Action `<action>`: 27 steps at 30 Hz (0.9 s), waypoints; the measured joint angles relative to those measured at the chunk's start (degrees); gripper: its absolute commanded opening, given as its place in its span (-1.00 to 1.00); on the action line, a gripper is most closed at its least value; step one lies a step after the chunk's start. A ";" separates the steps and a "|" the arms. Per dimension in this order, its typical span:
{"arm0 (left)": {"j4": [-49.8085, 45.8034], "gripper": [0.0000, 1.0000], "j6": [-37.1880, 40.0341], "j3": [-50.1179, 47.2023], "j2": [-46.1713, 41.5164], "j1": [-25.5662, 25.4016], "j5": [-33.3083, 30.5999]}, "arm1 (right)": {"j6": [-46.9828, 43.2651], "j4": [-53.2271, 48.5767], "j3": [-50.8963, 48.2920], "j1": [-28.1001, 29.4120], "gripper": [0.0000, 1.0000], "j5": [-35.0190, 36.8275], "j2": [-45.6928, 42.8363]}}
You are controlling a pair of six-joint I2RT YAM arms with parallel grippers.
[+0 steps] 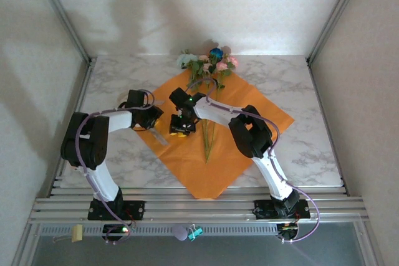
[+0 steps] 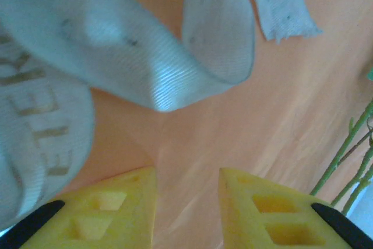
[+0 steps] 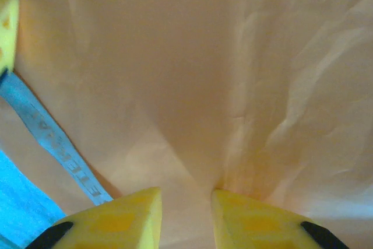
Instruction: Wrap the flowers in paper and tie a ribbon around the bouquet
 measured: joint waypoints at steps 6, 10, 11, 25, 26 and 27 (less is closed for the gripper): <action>-1.11 -0.37 1.40 -0.09 -0.20 3.93 0.70 | 1.20 0.39 -3.06 -0.37 -0.41 1.44 -1.49; -2.60 -0.38 3.91 0.11 -0.20 8.26 0.96 | 1.38 1.38 -7.21 -1.22 -0.42 1.49 -4.04; -3.13 -0.38 4.66 0.35 -0.20 9.35 0.85 | 1.38 1.42 -7.69 -1.40 -0.41 1.49 -4.35; -14.91 -0.35 16.46 8.20 -0.20 20.74 -9.46 | 0.94 -0.17 -12.74 -3.45 -0.23 3.69 -8.15; -14.82 -0.35 16.70 8.20 -0.20 20.57 -8.50 | 0.42 -0.31 -12.61 -3.43 -0.17 3.72 -8.17; -14.58 -0.36 16.72 8.09 -0.20 20.33 -7.19 | -0.33 -0.87 -11.93 -3.28 -0.12 4.04 -8.17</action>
